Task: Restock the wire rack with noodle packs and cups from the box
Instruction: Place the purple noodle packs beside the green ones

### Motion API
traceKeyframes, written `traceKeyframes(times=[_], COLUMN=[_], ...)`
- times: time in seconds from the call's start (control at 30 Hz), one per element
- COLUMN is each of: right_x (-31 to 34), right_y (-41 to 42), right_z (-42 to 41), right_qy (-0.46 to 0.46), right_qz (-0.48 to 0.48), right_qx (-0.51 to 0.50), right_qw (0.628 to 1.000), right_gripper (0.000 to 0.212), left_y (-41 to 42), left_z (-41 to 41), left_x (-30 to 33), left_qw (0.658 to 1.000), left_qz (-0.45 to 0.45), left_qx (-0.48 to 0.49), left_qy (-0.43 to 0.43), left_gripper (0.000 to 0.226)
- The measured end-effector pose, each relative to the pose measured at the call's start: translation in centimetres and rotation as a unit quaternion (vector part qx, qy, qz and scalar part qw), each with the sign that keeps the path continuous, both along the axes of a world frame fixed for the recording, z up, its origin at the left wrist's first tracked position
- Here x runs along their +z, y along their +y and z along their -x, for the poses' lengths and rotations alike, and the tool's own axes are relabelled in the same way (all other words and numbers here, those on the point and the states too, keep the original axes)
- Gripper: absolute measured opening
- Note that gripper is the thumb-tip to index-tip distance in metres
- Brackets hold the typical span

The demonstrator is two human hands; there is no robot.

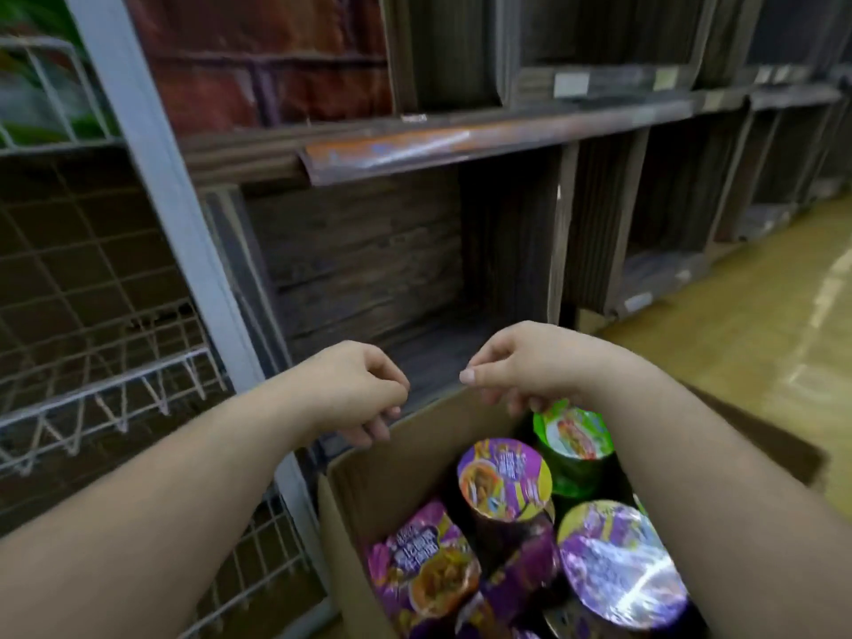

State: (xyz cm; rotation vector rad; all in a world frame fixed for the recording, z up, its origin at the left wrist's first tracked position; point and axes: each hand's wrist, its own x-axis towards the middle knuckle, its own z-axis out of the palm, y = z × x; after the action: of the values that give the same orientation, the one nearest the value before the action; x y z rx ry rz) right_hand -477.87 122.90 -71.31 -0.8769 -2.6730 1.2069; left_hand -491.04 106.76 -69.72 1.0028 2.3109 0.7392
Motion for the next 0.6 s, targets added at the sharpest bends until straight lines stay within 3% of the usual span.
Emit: traceKeyframes(times=[0.13, 0.33, 0.5, 0.6], right_x=[-5.4, -10.2, -11.9, -12.4], right_y=[1.4, 1.6, 2.1, 2.5], right_z=[-0.2, 0.5, 0.9, 0.9], right_qy=[-0.028, -0.113, -0.178, -0.189], right_qz=[0.053, 0.086, 0.065, 0.077], right_qx=[-0.005, 0.079, 0.121, 0.121], right_qw=[0.998, 0.987, 0.974, 0.972], right_gripper=[0.015, 0.017, 0.028, 0.031], left_y=[1.6, 2.9, 4.5, 5.6], left_z=[-0.8, -2.9, -6.1, -7.5], left_x=[-4.8, -10.3, -15.1, -17.5], left_qw=[0.998, 0.988, 0.951, 0.949], left_qz=[0.041, 0.151, 0.285, 0.296], left_qx=[0.019, -0.017, -0.117, -0.107], left_qy=[-0.038, -0.038, 0.022, -0.011], left_gripper=[0.017, 0.027, 0.078, 0.082])
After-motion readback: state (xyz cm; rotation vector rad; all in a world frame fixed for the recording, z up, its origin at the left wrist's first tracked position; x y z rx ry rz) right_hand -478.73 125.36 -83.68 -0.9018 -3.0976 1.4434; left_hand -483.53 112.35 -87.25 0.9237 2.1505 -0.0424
